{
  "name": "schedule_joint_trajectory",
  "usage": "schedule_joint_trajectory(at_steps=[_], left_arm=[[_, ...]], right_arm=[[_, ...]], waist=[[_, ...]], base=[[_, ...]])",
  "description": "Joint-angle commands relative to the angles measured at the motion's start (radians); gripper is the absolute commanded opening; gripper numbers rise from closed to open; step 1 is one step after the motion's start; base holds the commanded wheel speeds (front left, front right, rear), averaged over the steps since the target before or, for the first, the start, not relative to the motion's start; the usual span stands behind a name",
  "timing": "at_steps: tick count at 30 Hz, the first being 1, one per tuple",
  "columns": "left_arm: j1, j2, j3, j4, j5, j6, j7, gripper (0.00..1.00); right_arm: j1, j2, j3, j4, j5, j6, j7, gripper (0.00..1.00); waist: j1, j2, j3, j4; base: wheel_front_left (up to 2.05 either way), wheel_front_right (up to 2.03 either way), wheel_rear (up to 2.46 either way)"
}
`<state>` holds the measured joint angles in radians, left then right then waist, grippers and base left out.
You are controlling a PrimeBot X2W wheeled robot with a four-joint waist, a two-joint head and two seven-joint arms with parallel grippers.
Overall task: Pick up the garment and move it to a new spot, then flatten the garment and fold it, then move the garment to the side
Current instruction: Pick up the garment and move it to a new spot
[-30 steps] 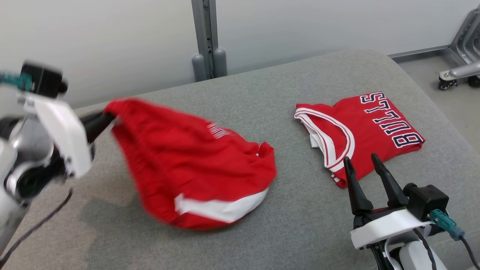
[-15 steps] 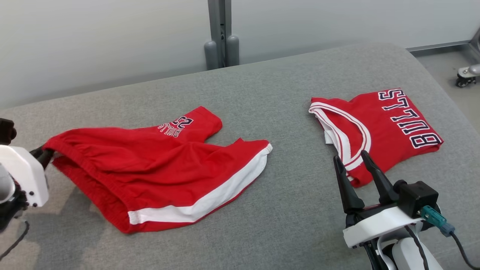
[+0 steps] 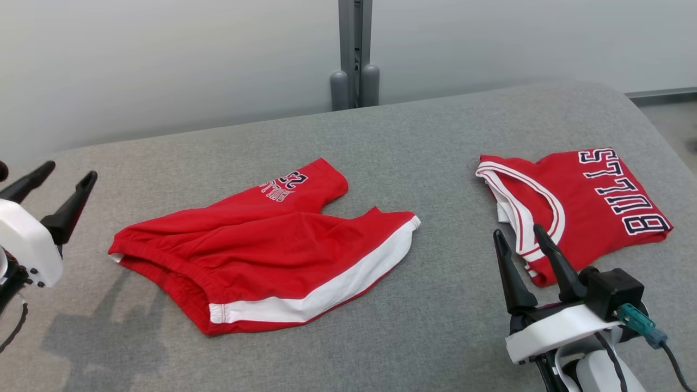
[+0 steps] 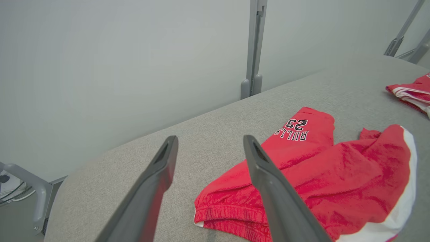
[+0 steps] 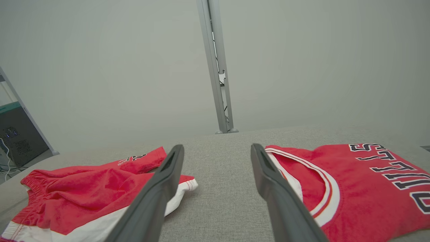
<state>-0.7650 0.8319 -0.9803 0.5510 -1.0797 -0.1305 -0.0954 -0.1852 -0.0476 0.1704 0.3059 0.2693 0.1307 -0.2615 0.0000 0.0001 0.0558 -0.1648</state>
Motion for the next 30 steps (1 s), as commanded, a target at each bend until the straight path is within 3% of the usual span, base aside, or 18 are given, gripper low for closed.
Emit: schedule_joint_trajectory(at_steps=[1,5,12,18,23,30], left_arm=[[0.009,0.001,0.006,-0.006,0.004,0.004,-0.014,1.0],[0.059,0.012,0.037,-0.078,0.001,0.066,-0.105,1.0],[0.214,0.04,0.117,-0.258,0.03,0.256,-0.168,1.0],[0.42,-0.015,0.342,-0.445,0.102,0.358,-0.169,1.0],[0.603,-0.138,0.532,-0.556,0.24,0.391,-0.17,1.0],[0.801,-0.332,0.714,-0.606,0.405,0.334,-0.17,1.0]], right_arm=[[0.01,-0.006,-0.005,-0.002,-0.01,0.0,-0.005,1.0],[0.019,-0.006,-0.021,-0.008,-0.017,0.0,-0.005,1.0],[0.028,-0.006,-0.016,-0.006,-0.006,0.0,-0.005,1.0],[0.039,-0.006,-0.029,-0.013,-0.005,0.0,-0.005,1.0],[0.057,-0.006,-0.037,-0.014,-0.003,0.0,-0.005,1.0],[0.085,-0.006,-0.064,-0.023,-0.016,0.0,-0.005,1.0]], waist=[[0.0,-0.0001,-0.007,0.008],[0.0,-0.0001,-0.018,0.024],[0.0,-0.0001,-0.027,0.034],[0.0,-0.0001,-0.024,0.045],[0.0,-0.0001,-0.023,0.056],[0.0,-0.0001,-0.029,0.069]], base=[[0.0,0.0,0.0],[0.0,0.0,0.0],[0.0,0.0,0.0],[0.0,0.0,0.0],[0.0,0.0,0.0],[0.0,0.0,0.0]])
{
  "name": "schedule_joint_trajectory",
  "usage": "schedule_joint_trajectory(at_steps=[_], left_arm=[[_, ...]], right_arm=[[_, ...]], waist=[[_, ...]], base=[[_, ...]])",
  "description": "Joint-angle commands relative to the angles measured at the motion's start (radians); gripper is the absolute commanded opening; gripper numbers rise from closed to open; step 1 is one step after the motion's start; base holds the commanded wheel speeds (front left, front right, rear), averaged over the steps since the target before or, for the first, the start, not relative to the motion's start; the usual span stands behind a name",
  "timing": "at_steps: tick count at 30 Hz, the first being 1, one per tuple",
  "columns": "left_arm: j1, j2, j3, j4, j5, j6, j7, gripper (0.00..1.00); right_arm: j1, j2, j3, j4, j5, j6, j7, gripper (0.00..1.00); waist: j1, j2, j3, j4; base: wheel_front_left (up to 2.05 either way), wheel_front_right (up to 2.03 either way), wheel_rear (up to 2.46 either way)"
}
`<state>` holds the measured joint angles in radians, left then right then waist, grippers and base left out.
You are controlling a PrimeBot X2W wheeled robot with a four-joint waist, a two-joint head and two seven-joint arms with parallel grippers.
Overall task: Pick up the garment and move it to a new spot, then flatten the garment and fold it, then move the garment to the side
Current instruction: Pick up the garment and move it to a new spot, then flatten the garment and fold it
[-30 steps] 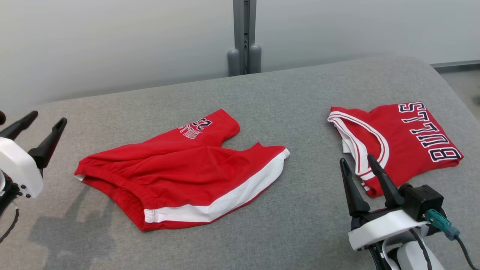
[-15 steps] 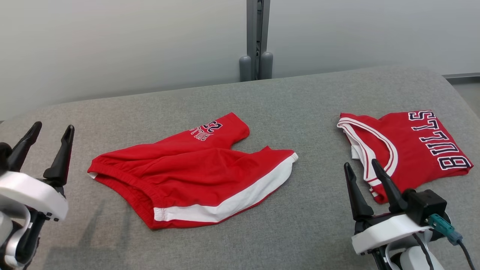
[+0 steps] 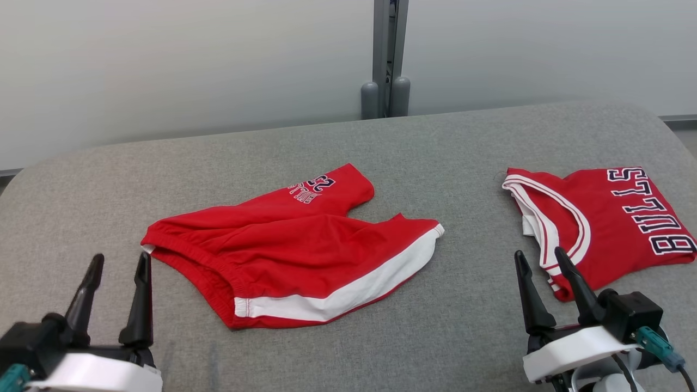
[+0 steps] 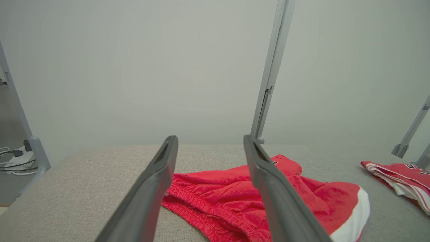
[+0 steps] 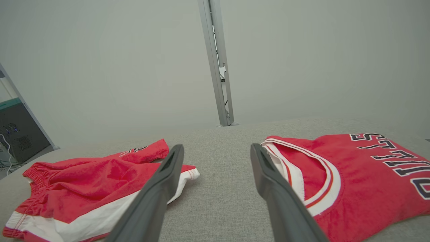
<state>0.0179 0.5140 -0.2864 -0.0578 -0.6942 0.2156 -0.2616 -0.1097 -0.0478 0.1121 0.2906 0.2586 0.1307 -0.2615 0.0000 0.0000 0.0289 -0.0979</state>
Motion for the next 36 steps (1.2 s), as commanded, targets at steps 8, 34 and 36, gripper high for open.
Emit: schedule_joint_trajectory(at_steps=[8,34,36], left_arm=[[0.079,-0.165,0.098,0.057,0.139,-0.123,-0.002,1.0],[0.053,-0.288,0.198,0.176,0.272,-0.29,-0.003,1.0],[0.052,-0.286,0.187,0.191,0.268,-0.298,-0.001,1.0]], right_arm=[[0.025,-0.006,-0.018,-0.028,-0.016,0.0,-0.005,1.0],[0.016,-0.006,-0.017,-0.007,-0.036,0.0,-0.005,1.0],[0.005,-0.005,-0.005,0.006,-0.043,0.0,-0.005,1.0]], waist=[[0.0,0.0,-0.01,0.01],[0.0,0.0,-0.012,0.033],[0.0,0.0,-0.012,0.034]], base=[[0.0,0.0,0.0],[0.0,0.0,0.0],[0.0,0.0,0.0]])
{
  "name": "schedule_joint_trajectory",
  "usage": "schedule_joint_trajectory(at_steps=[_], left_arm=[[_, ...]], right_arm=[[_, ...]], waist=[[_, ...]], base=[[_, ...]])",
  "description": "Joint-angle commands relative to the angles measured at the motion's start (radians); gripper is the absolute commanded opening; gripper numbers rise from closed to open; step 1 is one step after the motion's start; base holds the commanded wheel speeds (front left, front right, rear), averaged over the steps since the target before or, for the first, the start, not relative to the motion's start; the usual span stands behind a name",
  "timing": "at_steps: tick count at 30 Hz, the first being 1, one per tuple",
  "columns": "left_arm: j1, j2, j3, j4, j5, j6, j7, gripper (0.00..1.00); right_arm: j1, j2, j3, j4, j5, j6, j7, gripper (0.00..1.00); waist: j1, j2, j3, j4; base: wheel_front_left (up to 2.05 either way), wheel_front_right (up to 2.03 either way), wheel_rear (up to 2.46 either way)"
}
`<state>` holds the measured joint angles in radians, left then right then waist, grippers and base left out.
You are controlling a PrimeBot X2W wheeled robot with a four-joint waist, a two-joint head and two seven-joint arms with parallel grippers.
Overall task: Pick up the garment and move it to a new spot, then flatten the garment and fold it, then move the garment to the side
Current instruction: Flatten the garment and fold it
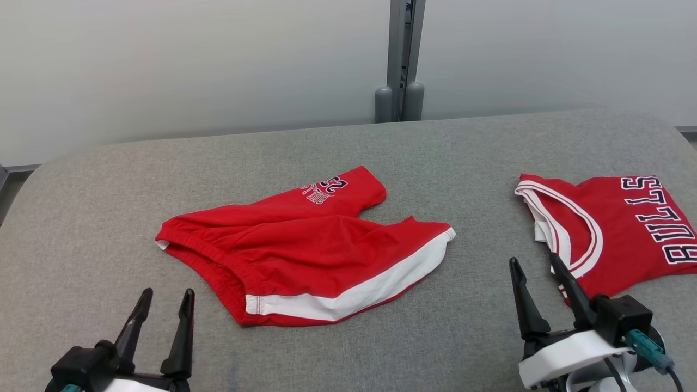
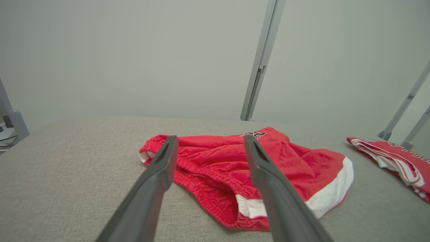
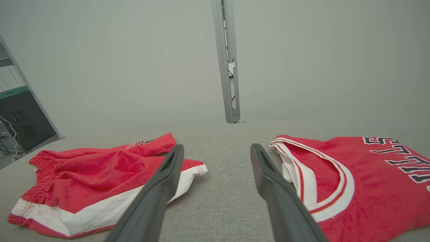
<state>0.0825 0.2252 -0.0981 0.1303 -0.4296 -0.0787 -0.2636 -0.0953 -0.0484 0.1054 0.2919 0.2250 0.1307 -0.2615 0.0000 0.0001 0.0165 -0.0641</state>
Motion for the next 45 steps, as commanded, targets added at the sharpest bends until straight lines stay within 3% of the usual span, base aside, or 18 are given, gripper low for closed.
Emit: schedule_joint_trajectory(at_steps=[1,18,19,28,41,42,44,45], left_arm=[[-0.017,0.004,-0.008,0.01,-0.003,-0.009,0.01,1.0],[-0.206,0.079,-0.219,0.048,-0.135,-0.052,0.258,1.0],[-0.236,0.109,-0.262,0.044,-0.159,-0.051,0.274,1.0],[-0.319,0.179,-0.403,0.044,-0.251,-0.052,0.293,1.0],[-0.406,0.219,-0.568,0.062,-0.341,-0.052,0.308,1.0],[-0.412,0.221,-0.575,0.074,-0.346,-0.052,0.313,1.0],[-0.429,0.22,-0.586,0.102,-0.351,-0.052,0.319,1.0],[-0.436,0.215,-0.59,0.119,-0.36,-0.052,0.321,1.0]], right_arm=[[-0.019,-0.005,0.01,0.011,-0.007,0.0,-0.005,1.0],[-0.342,-0.023,0.099,0.311,0.058,0.0,0.221,1.0],[-0.378,-0.025,0.105,0.345,0.076,0.0,0.242,1.0],[-0.493,-0.042,0.137,0.465,0.229,0.0,0.363,1.0],[-0.55,-0.043,0.189,0.53,0.37,0.0,0.424,1.0],[-0.551,-0.042,0.196,0.534,0.378,0.0,0.425,0.96],[-0.557,-0.041,0.21,0.537,0.386,0.0,0.421,0.54],[-0.559,-0.04,0.217,0.538,0.392,0.0,0.419,0.48]], waist=[[0.0,-0.0001,0.001,0.0],[0.0,-0.0001,0.152,0.059],[0.0,-0.0001,0.168,0.07],[0.0,-0.0001,0.212,0.1],[0.0,-0.0001,0.242,0.112],[0.0,-0.0001,0.244,0.111],[0.0,-0.0001,0.247,0.108],[0.0,-0.0001,0.249,0.107]], base=[[0.0,0.0,0.0],[0.0,0.0,0.0],[0.0,0.0,0.0],[0.0,0.0,0.0],[0.0,0.0,0.0],[0.0,0.0,0.0],[0.0,0.0,0.0],[0.0,0.0,0.0]])
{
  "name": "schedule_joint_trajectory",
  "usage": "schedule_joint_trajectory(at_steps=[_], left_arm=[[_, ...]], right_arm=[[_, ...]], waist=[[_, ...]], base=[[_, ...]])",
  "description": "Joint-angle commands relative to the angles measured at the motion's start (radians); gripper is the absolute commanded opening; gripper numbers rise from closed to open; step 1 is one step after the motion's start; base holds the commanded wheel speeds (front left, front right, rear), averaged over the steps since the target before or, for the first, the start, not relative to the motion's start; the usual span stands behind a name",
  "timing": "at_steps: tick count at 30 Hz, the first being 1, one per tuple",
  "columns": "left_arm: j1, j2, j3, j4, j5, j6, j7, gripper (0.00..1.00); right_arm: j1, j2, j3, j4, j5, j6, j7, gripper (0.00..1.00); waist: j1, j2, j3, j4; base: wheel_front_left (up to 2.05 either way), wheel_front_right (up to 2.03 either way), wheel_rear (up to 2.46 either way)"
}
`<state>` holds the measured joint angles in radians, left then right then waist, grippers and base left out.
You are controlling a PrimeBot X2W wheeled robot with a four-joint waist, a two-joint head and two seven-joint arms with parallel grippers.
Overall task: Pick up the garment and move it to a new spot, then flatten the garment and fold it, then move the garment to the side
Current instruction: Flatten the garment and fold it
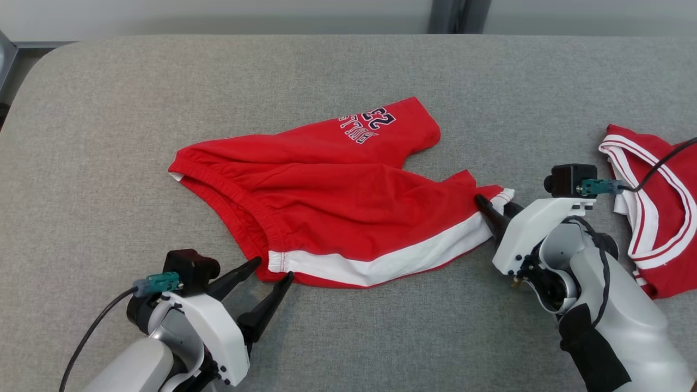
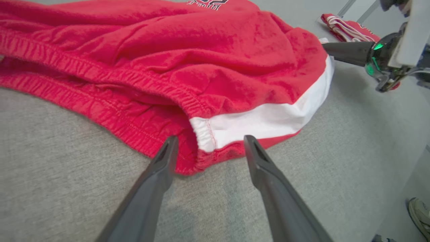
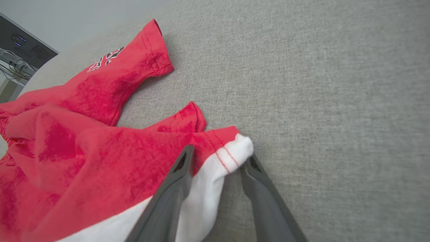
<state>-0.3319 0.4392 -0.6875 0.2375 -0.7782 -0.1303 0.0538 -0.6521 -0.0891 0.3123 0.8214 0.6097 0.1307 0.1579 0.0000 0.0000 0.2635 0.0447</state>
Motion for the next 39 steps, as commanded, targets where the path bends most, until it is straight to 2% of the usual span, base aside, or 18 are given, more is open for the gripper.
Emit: schedule_joint_trajectory(at_steps=[1,3,4,5,6,7,8,19,24,30,35,39], left_arm=[[-0.03,-0.001,-0.008,0.027,-0.012,-0.001,0.005,1.0],[-0.044,-0.003,-0.02,0.053,-0.021,-0.001,0.001,1.0],[-0.052,-0.006,-0.027,0.063,-0.027,-0.001,-0.001,1.0],[-0.057,-0.007,-0.034,0.071,-0.031,-0.001,-0.002,0.91],[-0.062,-0.007,-0.043,0.078,-0.038,-0.001,-0.006,0.52],[-0.069,-0.007,-0.052,0.08,-0.044,-0.001,-0.012,0.23],[-0.075,-0.006,-0.057,0.084,-0.049,-0.001,-0.018,0.0],[-0.034,0.015,-0.053,0.063,-0.066,0.009,-0.101,0.0],[0.019,0.052,-0.015,-0.04,-0.084,0.05,-0.131,0.0],[0.02,0.119,0.018,-0.163,-0.082,0.088,-0.111,0.0],[-0.087,0.191,0.045,-0.195,-0.059,0.066,-0.054,0.0],[-0.242,0.219,0.068,-0.165,-0.071,0.029,0.005,0.0]], right_arm=[[-0.004,0.001,0.016,0.01,0.012,0.0,-0.001,0.44],[-0.007,0.001,0.029,0.014,0.021,0.0,-0.005,0.32],[-0.009,0.001,0.036,0.015,0.027,0.0,-0.006,0.22],[-0.011,0.0,0.042,0.015,0.031,0.0,-0.008,0.0],[-0.012,-0.001,0.049,0.013,0.036,0.0,-0.014,0.0],[-0.012,-0.003,0.056,0.01,0.041,0.0,-0.02,0.0],[-0.01,-0.007,0.064,0.006,0.046,0.0,-0.029,0.0],[0.061,-0.052,0.104,-0.06,0.125,0.0,-0.155,0.0],[0.133,-0.092,0.099,-0.133,0.161,0.0,-0.214,0.0],[0.156,-0.111,0.08,-0.187,0.169,0.0,-0.196,0.0],[0.07,-0.08,0.035,-0.193,0.131,0.0,-0.169,0.0],[-0.051,-0.038,-0.012,-0.171,0.087,0.0,-0.152,0.0]], waist=[[0.0,0.0,0.003,-0.004],[0.0,0.0,0.004,-0.007],[0.0,0.0,0.004,-0.009],[0.0,0.0,0.003,-0.011],[0.0,0.0,0.003,-0.012],[0.0,0.0,0.001,-0.014],[0.0,0.0,-0.003,-0.015],[0.0,0.0,-0.1,-0.017],[0.0,0.0,-0.155,-0.028],[0.0,0.0,-0.177,-0.057],[0.0,0.0,-0.133,-0.082],[0.0,0.0,-0.054,-0.1]], base=[[0.0,0.0,0.0],[0.0,0.0,0.0],[0.0,0.0,0.0],[0.0,0.0,0.0],[0.0,0.0,0.0],[0.0,0.0,0.0],[0.0,0.0,0.0],[0.0,0.0,0.0],[0.0,0.0,0.0],[0.0,0.0,0.0],[0.0,0.0,0.0],[0.0,0.0,0.0]])
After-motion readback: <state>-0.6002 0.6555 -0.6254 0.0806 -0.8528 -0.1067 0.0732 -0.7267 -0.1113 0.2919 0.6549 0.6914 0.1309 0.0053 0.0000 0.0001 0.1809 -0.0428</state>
